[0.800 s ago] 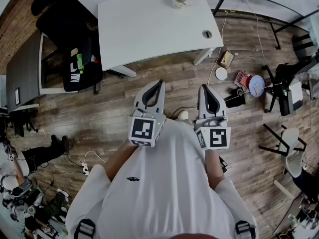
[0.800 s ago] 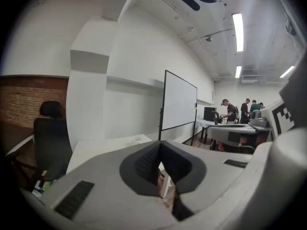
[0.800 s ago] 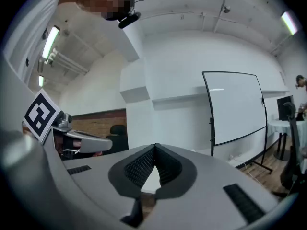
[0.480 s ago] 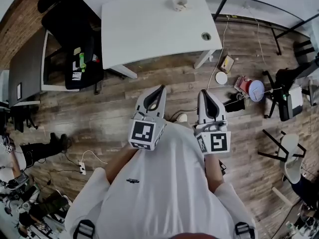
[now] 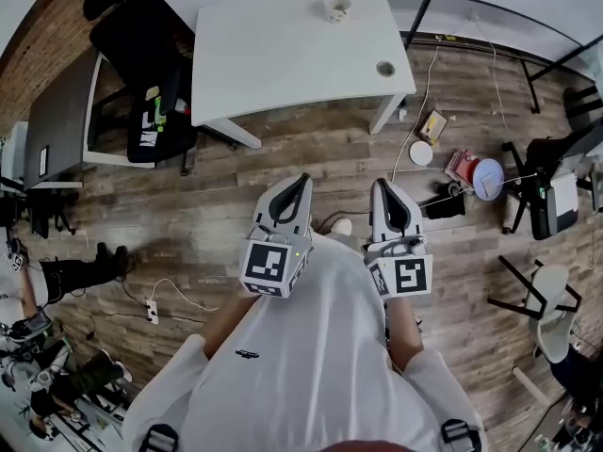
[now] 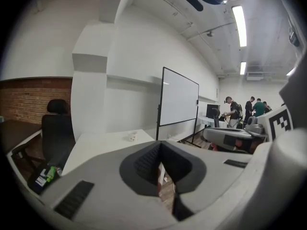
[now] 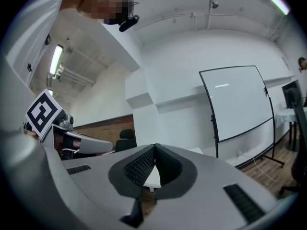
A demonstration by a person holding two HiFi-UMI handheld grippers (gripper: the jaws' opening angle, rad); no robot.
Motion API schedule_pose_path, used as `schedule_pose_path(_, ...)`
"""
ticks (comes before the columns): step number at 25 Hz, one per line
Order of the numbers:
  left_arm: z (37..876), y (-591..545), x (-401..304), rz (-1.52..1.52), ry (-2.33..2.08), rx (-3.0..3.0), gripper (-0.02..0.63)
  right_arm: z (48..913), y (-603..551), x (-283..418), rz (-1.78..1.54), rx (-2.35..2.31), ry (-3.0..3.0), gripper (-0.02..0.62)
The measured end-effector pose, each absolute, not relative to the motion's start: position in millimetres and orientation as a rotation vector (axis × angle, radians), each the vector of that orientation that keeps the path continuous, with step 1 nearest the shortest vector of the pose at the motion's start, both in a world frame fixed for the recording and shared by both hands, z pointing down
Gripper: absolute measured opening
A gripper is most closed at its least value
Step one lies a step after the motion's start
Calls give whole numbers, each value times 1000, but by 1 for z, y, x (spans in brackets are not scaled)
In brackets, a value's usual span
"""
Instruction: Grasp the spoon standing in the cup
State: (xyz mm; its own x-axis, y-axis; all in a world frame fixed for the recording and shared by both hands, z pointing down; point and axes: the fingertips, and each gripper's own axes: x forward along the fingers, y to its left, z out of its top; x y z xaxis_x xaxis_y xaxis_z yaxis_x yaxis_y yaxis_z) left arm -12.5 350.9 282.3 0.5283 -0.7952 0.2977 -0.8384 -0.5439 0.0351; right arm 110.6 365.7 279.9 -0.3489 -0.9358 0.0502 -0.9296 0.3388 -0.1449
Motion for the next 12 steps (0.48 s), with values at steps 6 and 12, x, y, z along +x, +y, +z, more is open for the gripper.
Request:
schedule_pose_path(6,295,342,3,396,-1379,2566,-6,289,359,126,-271,-1764,2523,3)
schedule_pose_path(12,302,295,8,384,-1351,2564,-6,295,311,129,-290,-1794,2538,3)
